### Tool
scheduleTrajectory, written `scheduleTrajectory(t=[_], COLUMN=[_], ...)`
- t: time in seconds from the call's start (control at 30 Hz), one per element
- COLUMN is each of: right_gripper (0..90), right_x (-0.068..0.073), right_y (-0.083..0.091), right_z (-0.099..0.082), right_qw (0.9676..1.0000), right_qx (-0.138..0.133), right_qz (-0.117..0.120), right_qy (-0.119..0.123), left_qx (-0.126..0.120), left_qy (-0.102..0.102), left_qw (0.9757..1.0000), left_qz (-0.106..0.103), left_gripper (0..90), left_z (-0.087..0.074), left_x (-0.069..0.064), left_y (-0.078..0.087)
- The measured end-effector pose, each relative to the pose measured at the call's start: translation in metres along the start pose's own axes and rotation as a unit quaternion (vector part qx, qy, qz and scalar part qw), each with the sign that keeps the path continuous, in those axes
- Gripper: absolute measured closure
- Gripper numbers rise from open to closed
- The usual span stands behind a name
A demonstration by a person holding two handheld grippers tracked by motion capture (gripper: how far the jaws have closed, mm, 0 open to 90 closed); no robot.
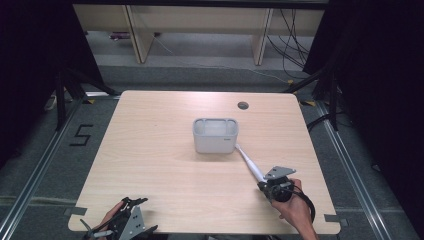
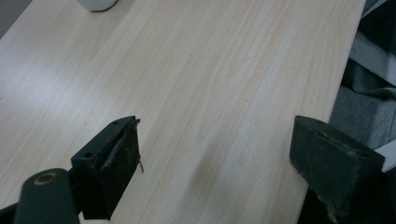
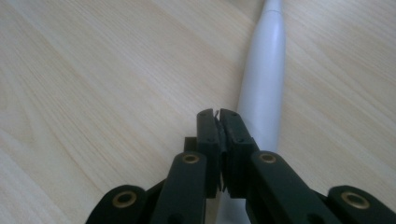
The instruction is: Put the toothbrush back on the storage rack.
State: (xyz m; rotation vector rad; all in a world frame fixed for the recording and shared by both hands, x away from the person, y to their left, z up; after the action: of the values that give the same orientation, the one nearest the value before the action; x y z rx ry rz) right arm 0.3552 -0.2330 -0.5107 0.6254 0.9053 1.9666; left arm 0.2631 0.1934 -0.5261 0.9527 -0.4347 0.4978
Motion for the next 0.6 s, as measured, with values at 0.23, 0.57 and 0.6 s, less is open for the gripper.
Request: scheduleTrajectory(t=[0.23, 0.57, 0.6], right_gripper=[86.6, 61.2, 61.2], right_x=[-0.006, -0.01, -0.01], right_y=[0.005, 0.02, 0.02], right_z=[-0.002, 0.032, 0.032], right_qw=[0.9999, 0.9993, 0.9993], right_qx=[0.007, 0.014, 0.014], right_qz=[0.001, -0.028, -0.028], right_qy=[-0.012, -0.02, -0.02], left_qx=[0.003, -0.002, 0.0], left_qy=[-0.001, 0.004, 0.001], left_qw=[1.0, 0.9999, 1.0], left_qz=[-0.002, 0.009, 0.0], left_gripper=[15.6, 15.6, 15.6], left_z=[0.0, 0.0, 0.0], left_x=[0.0, 0.0, 0.0], left_y=[0.0, -0.002, 0.0])
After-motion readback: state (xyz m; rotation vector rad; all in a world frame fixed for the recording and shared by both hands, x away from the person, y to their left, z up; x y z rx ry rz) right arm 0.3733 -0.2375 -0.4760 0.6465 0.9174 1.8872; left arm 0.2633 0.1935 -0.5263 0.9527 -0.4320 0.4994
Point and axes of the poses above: each handheld gripper's, and its own axes: y roughly backward along the jaws, z roughly out of its top, x roughly to its left, the point moved 3 cm from there along -y, roughly forward along the jaws, and after that the axes turned 14 degrees about -y, right-handed, at the moved point
